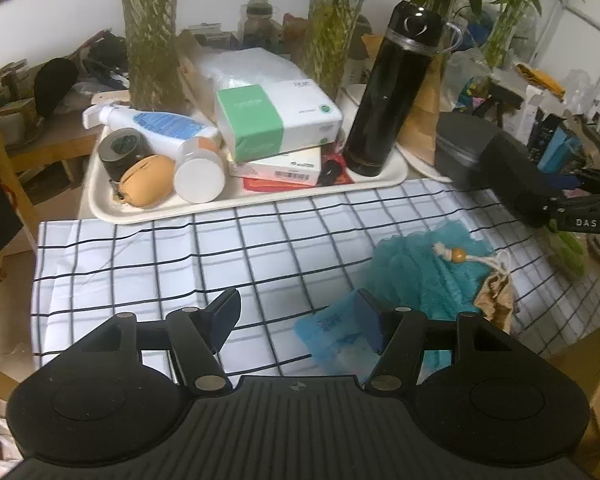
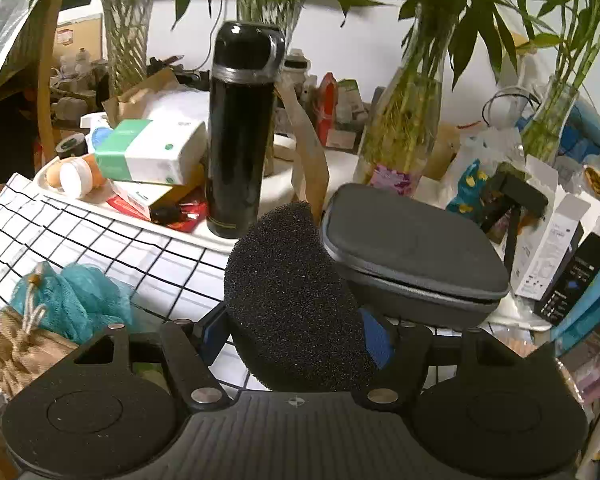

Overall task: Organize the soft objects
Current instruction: 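Lift the sponge with the right gripper while the left reaches the burlap pouch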

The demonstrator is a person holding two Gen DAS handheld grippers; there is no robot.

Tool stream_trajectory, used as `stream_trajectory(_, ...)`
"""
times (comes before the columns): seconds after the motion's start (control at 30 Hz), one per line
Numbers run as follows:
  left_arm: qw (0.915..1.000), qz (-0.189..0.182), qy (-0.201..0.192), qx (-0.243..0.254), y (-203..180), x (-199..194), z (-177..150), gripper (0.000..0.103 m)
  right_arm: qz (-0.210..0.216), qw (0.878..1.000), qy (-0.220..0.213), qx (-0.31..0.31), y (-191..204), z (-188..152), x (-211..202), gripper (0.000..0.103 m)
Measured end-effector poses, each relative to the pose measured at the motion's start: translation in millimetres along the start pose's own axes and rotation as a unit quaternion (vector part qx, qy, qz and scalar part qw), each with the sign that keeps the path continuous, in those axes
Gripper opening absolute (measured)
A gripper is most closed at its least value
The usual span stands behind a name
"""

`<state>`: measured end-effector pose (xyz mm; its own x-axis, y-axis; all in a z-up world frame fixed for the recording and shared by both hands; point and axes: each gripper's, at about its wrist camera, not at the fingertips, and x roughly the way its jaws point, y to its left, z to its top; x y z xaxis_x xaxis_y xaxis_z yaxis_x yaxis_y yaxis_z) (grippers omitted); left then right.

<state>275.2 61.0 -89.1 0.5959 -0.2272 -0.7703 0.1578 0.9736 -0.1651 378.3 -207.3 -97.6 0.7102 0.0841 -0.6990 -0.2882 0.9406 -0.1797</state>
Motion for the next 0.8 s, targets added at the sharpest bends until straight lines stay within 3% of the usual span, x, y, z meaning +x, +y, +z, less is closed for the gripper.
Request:
stream_trajectory(0.3,0.9928,-0.119,-0.001,0.009,-12,8,3,0.062,0.009,1.000,-0.023,0.013,-4,2,-27,0.071)
stream_trajectory(0.43,0.9881,-0.153,-0.013,0.014,-23,5,6,0.062,0.011,0.999,-0.034,0.017,-4,2,-41,0.071)
stream_trajectory(0.53,0.9811,-0.177,-0.029,0.074,-41,-8,10,0.062,0.014,0.999,-0.042,0.023,-4,3,-51,0.071)
stream_trajectory(0.63,0.9677,-0.187,-0.043,0.163,-62,-21,13,0.062,0.016,0.998,-0.051,0.027,-5,3,-60,0.071)
stream_trajectory(0.8,0.9588,-0.169,0.000,0.228,-89,-16,15,0.061,0.014,0.998,-0.054,0.030,-6,0,-69,0.071)
